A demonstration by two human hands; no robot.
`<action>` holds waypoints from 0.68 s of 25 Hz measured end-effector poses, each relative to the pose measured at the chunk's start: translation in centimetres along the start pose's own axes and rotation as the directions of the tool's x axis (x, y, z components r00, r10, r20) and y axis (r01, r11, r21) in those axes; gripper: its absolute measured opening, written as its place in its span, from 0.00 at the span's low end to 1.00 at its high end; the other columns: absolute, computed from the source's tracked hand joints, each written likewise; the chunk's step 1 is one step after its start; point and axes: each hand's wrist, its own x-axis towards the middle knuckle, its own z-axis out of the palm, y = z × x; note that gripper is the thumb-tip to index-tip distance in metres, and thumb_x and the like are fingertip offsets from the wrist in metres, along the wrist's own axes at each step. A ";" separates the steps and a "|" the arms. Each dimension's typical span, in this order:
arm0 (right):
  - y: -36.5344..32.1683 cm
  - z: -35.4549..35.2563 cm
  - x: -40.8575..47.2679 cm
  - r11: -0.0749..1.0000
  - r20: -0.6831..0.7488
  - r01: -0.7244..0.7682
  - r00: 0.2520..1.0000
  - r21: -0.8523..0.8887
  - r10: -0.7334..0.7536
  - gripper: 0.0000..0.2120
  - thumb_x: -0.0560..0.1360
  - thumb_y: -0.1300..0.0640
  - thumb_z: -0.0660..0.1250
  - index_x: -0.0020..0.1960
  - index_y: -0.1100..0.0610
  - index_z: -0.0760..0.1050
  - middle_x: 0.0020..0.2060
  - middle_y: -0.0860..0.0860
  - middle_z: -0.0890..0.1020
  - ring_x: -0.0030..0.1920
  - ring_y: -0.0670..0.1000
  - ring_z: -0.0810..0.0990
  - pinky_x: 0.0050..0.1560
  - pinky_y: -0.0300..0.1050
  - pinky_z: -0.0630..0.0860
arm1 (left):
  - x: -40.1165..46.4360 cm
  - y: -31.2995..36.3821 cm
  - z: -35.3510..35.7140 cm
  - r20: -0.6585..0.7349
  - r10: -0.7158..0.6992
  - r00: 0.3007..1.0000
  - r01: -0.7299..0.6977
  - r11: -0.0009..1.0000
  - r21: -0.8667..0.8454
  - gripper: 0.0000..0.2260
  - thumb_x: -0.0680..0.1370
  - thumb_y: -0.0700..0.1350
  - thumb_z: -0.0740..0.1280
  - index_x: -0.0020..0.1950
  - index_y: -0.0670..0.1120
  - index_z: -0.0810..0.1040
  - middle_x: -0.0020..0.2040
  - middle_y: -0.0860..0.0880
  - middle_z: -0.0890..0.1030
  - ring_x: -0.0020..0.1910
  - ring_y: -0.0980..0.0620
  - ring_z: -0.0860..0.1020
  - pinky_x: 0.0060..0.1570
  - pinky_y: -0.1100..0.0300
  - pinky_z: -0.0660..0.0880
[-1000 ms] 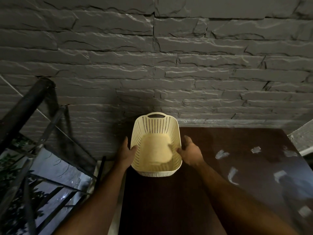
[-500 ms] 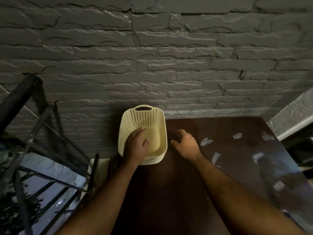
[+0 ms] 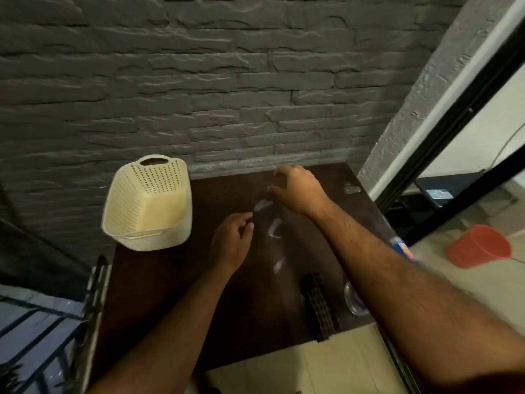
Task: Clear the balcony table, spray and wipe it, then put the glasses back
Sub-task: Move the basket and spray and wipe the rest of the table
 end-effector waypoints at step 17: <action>21.2 -8.7 -9.1 0.819 -0.074 -0.218 0.951 0.530 0.301 0.10 0.81 0.59 0.61 0.55 0.61 0.79 0.42 0.53 0.81 0.45 0.53 0.80 0.43 0.40 0.77 | -4.9 8.3 14.0 0.296 -0.236 0.926 0.210 0.971 0.119 0.18 0.78 0.50 0.66 0.67 0.49 0.73 0.63 0.49 0.77 0.59 0.53 0.76 0.54 0.60 0.74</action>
